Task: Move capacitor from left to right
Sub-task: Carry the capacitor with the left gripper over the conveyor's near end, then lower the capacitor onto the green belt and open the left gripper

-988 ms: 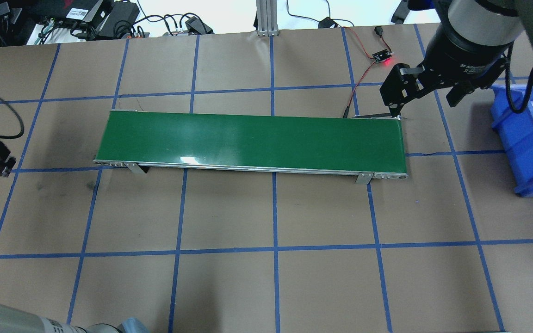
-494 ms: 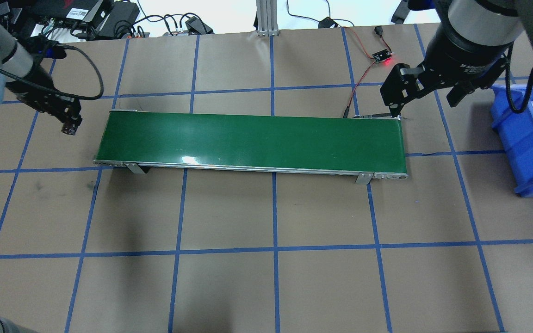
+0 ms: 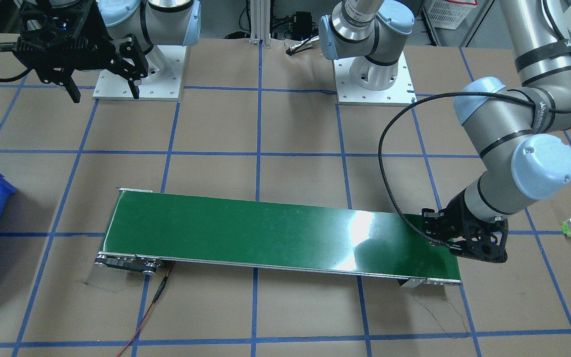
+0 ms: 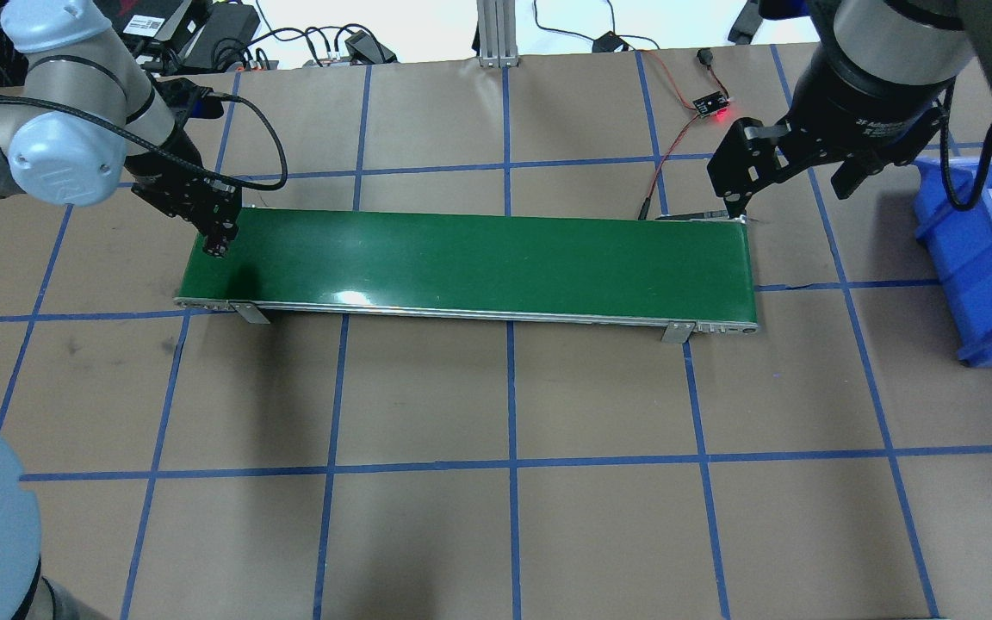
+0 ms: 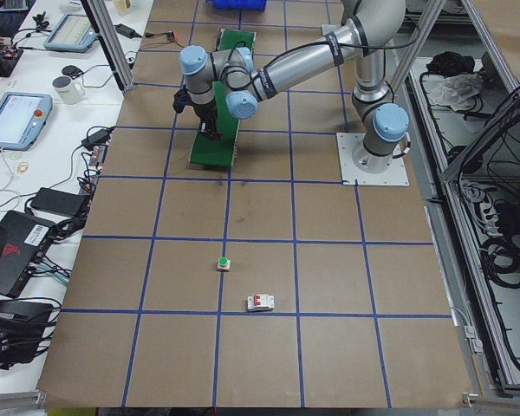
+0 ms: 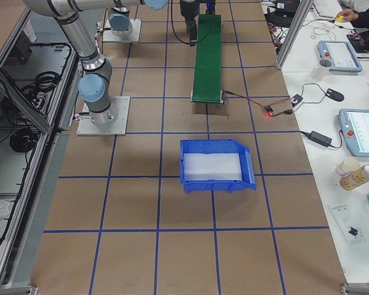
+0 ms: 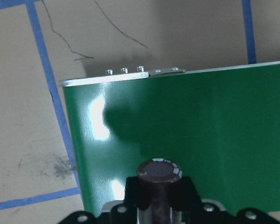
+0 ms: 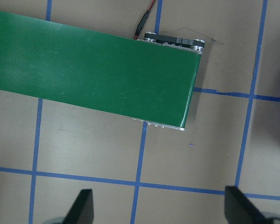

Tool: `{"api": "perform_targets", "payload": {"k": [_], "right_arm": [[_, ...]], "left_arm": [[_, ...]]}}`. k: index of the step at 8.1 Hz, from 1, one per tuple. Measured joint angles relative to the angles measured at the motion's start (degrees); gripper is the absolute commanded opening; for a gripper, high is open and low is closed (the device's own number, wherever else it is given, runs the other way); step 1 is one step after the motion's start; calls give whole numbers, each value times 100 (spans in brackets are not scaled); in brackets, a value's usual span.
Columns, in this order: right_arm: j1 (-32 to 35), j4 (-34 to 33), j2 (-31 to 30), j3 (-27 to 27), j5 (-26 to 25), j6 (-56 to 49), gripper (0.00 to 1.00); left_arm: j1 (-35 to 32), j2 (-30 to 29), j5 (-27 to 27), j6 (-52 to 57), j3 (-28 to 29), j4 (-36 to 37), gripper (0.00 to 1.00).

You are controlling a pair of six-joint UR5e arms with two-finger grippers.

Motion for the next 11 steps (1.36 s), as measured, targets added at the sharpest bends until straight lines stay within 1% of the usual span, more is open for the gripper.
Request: {"api": "perform_targets", "payload": {"k": [4, 8, 11], "right_arm": [[0, 0, 1, 0, 0, 0, 100], [0, 7, 0, 0, 0, -8, 100], [0, 8, -2, 0, 0, -2, 100]], "left_arm": [[-74, -233, -13, -57, 121, 120, 0], [-293, -240, 0, -279, 103, 132, 0], [-339, -286, 14, -501, 95, 136, 0]]}}
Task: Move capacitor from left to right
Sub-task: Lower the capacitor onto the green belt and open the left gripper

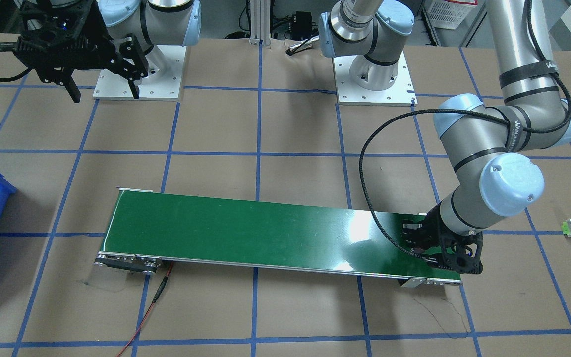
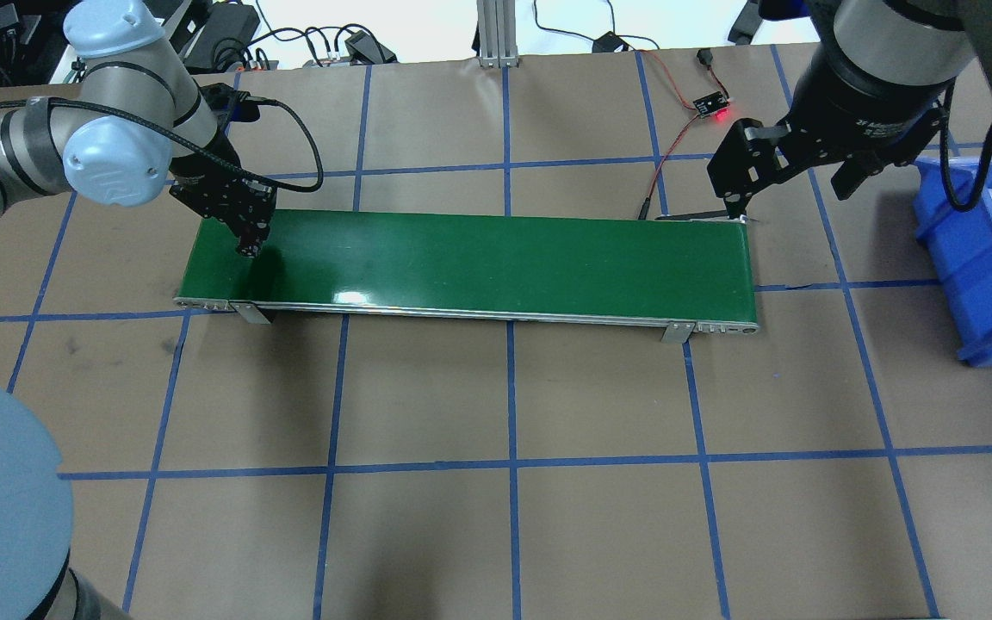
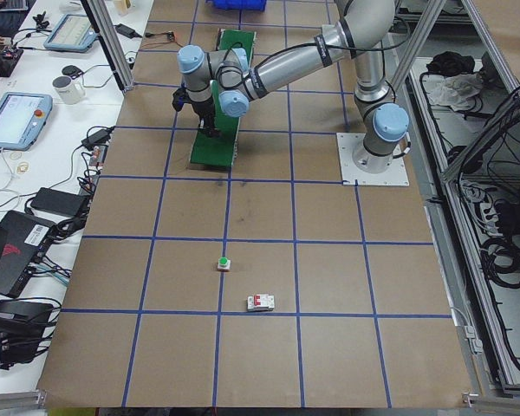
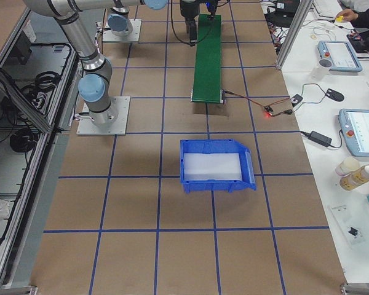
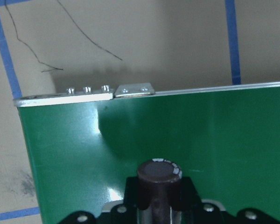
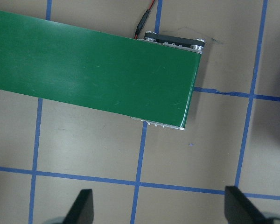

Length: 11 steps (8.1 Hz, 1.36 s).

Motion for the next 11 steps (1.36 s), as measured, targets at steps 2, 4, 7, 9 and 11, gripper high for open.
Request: {"api": "perform_targets", "payload": {"k": [2, 4, 7, 9, 11], "right_arm": [[0, 0, 3, 0, 0, 2, 100], [0, -3, 2, 0, -1, 2, 100], [0, -12, 3, 0, 12, 4, 100], [3, -26, 40, 0, -3, 17, 100], [7, -69, 113, -3, 39, 22, 100]], "left_arm": [[-1, 18, 5, -32, -6, 1, 0], [-3, 19, 8, -46, -11, 7, 0], [3, 12, -20, -98, -22, 8, 43], [-2, 6, -40, -305, -61, 6, 61], [-26, 6, -49, -745, -178, 11, 88]]}}
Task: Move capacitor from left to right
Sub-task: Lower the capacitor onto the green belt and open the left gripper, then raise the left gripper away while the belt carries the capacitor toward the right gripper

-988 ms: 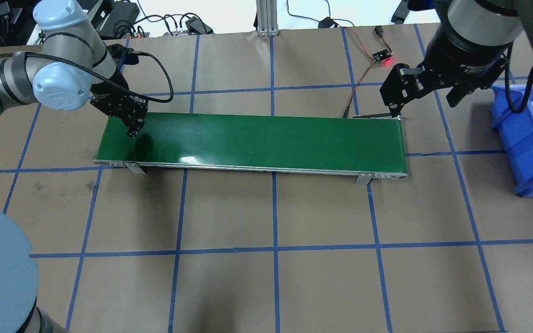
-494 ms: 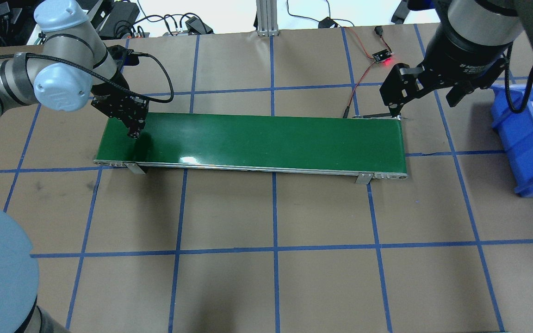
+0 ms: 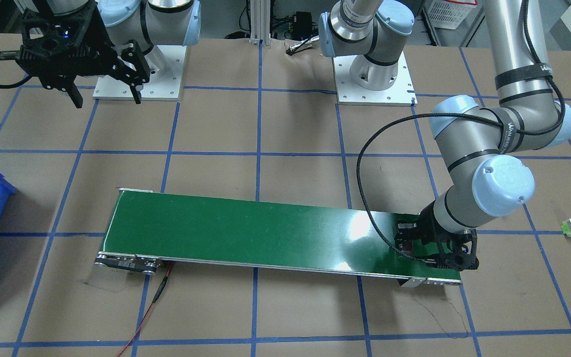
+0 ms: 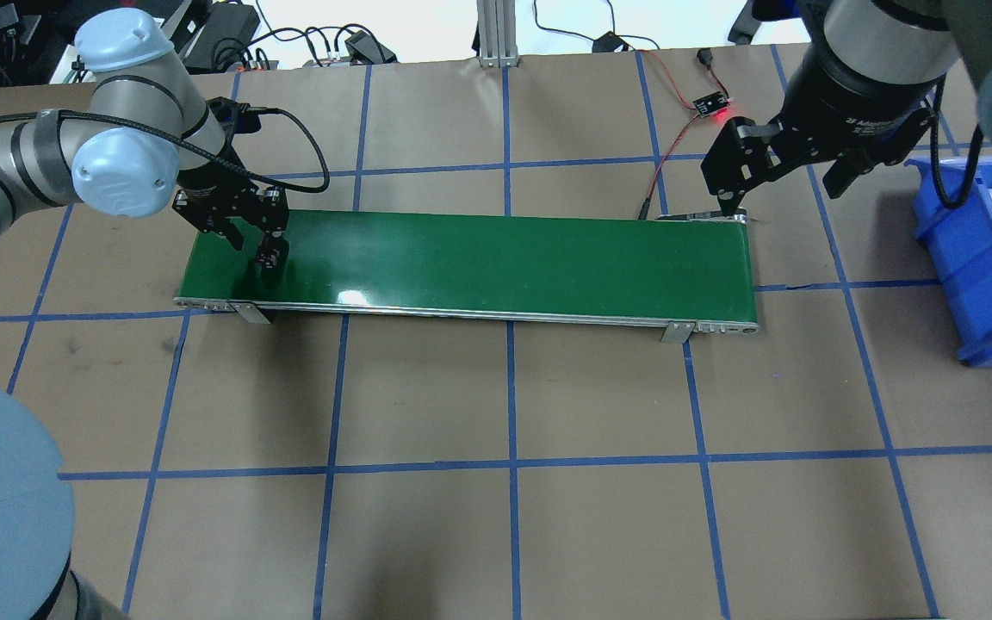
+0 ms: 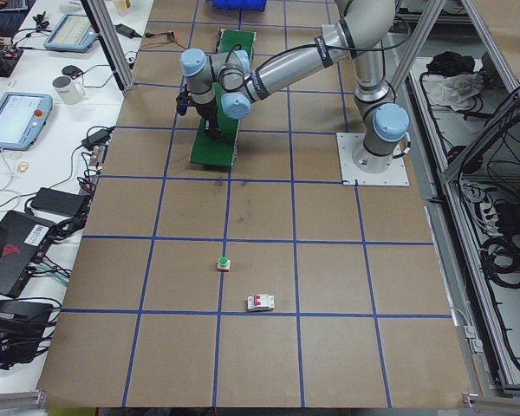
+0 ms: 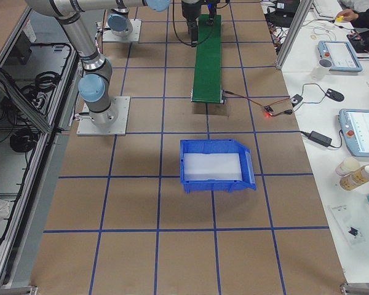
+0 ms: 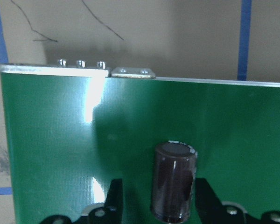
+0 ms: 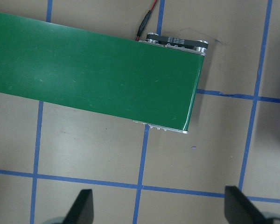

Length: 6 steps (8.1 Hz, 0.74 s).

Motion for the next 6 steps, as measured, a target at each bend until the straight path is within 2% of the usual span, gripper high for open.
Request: {"api": "perform_targets", "payload": {"k": [2, 4, 6], "right_arm": [[-14, -111, 335, -3, 7, -2, 100], [-25, -671, 914, 18, 38, -3, 94], [-141, -1197, 1257, 357, 296, 26, 96]], "left_arm": [[-184, 33, -9, -451, 5, 24, 100], [-515, 132, 1, -980, 23, -16, 100], [-661, 304, 19, -1206, 38, -259, 100]]}}
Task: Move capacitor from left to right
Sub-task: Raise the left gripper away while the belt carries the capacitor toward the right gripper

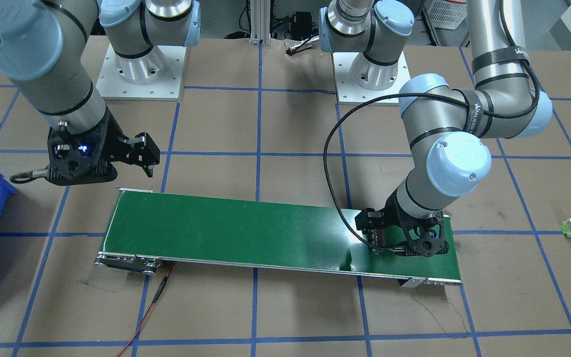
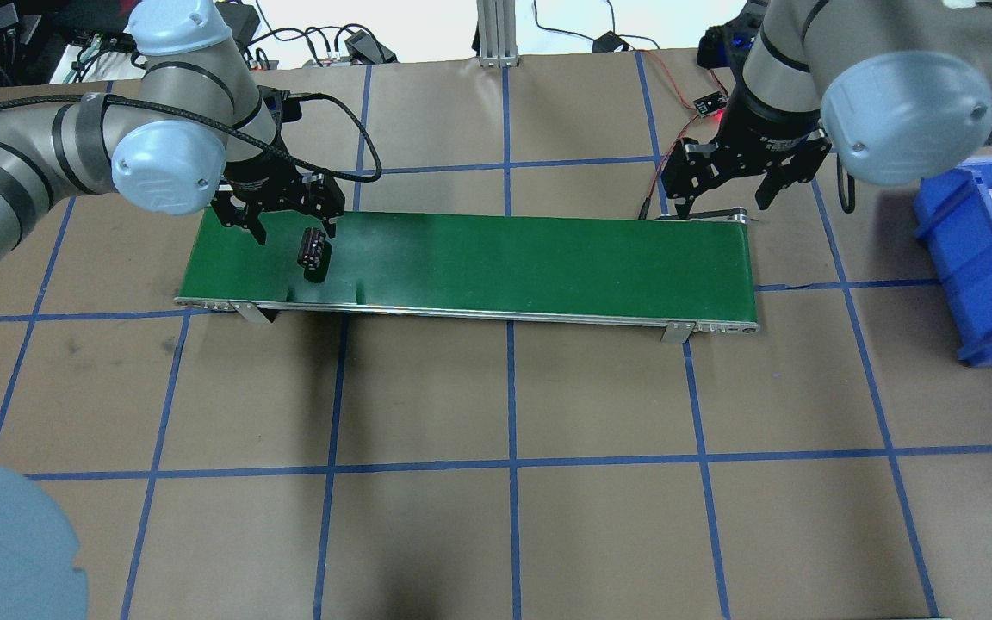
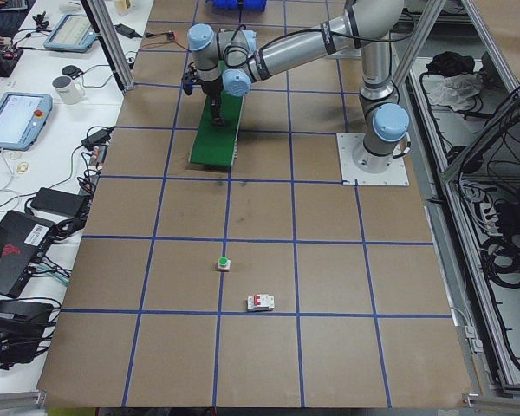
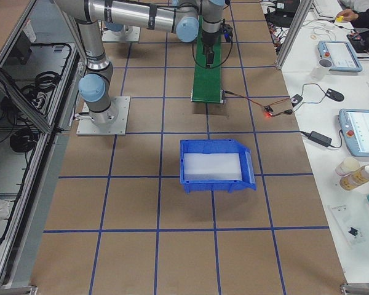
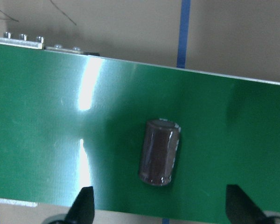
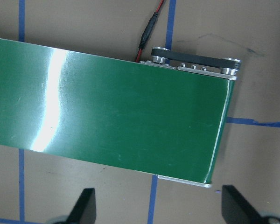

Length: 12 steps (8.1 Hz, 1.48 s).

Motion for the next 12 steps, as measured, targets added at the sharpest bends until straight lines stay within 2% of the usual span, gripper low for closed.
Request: {"api": "perform_targets", "payload": {"k": [1, 3, 6, 9, 12], "right_arm": [[-166, -372, 97, 321, 326, -21, 100], [-420, -1147, 430, 732, 959, -238, 100], [-477, -1374, 733, 829, 1070, -379, 100], [-474, -1363, 750, 786, 1087, -351, 100], [-473, -1370, 789, 781, 1105, -328, 100]], "left_arm": [[-38, 155, 8, -39, 64, -275, 100], [-97, 625, 40, -61, 444, -1089, 100], [-167, 1364, 52, -65, 912, -2251, 100], [-224, 1867, 6, -65, 924, -2475, 100], [-268, 1991, -9, -30, 922, -2187, 100]]}}
